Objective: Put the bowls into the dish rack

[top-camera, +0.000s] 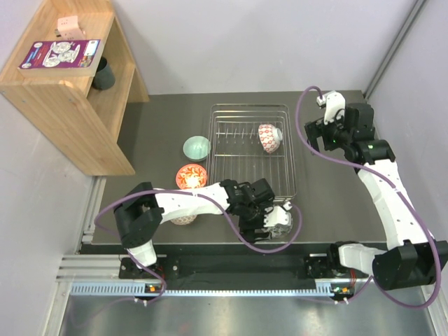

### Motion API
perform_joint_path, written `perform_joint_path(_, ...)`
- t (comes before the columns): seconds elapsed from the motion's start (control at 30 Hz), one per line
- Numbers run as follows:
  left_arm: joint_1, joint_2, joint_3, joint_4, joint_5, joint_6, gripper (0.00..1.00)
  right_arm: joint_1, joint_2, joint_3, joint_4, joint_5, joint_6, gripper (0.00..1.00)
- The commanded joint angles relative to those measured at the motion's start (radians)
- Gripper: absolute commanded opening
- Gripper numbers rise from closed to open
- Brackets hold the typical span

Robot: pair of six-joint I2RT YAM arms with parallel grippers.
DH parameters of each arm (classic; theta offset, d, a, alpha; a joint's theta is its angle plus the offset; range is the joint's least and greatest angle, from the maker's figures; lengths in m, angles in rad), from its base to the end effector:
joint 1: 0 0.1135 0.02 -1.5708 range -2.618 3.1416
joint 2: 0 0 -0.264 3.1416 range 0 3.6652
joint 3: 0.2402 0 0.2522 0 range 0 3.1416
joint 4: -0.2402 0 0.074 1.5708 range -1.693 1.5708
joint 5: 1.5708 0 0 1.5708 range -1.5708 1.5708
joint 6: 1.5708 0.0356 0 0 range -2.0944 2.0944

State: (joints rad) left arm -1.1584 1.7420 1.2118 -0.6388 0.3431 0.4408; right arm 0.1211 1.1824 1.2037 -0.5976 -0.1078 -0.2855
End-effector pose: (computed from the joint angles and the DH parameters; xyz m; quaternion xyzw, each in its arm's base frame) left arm 0.1288 -0.3243 0.2026 0.7161 0.6485 -0.2257 0.1254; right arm 0.2530 0.0347 0.3634 -0.2024 0.8544 0.0081 0.4786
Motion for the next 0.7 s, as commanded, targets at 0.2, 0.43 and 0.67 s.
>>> perform_joint_path(0.2, 0.031, -0.073, 0.034, 0.024, -0.095, -0.111, 0.85, -0.011, -0.03, 0.008, 0.027, -0.016, 0.019, 1.0)
perform_joint_path(0.43, 0.043, -0.041, 0.066, 0.019, -0.098, -0.148, 0.84, -0.012, -0.056, 0.022, -0.053, -0.125, -0.03, 0.98)
perform_joint_path(0.67, 0.086, -0.062, 0.054, 0.061, -0.105, -0.18, 0.87, -0.015, -0.121, -0.009, -0.274, -0.29, -0.228, 0.93)
